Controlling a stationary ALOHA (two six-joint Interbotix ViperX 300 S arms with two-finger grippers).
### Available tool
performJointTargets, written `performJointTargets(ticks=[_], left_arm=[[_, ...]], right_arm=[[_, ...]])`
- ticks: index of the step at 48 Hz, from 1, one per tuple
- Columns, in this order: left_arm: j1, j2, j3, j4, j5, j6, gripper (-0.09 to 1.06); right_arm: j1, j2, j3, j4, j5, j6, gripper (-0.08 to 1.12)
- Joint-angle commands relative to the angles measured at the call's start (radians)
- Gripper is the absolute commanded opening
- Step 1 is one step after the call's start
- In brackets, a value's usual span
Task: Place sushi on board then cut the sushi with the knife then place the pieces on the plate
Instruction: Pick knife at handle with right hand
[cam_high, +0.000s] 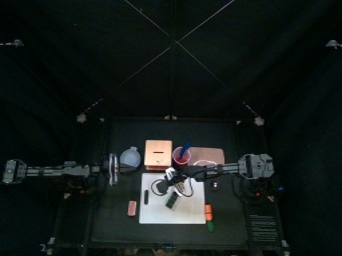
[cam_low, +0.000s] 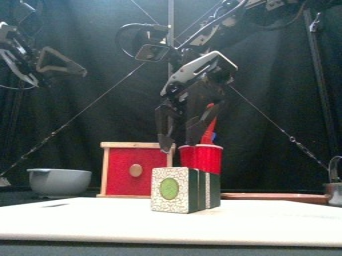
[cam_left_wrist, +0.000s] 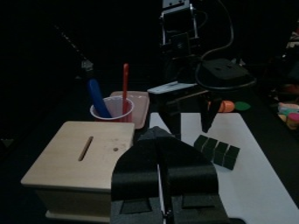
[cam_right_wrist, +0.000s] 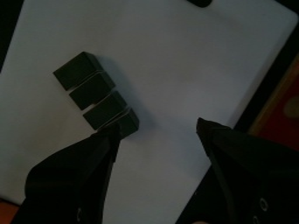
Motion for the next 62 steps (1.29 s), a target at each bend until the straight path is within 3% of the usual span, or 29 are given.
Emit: performJointTargets(ticks=[1,20,40,51,62], left_arm=[[0.002,0.005,-0.018,-0.002,-0.003,-0.002,-0.02],[0.002,0.003,-0.018,-0.002,-0.003,-0.002,-0.02],[0.002,0.005,-0.018,-0.002,-0.003,-0.002,-0.02],[0.005,0.005,-0.017,-0.002,-0.003,0.000,-0.02],[0.009,0.003,-0.018,-0.002,-0.003,0.000,-0.02]], right_arm=[[-0.018,-0.069,0.009,-0.012,-0.052,0.077,0.99],[-0.074,-0.166,0.130,-0.057,-0.252,0.331,0.99],[-0.086,-0.206,0.150,-0.376,-0.258,0.646,0.99],[-0.078,-0.253,0.132,-0.400,-0.233,0.689,0.99],[-0.081,-0.252,0.025,-0.408,-0.038,0.686,0.99]])
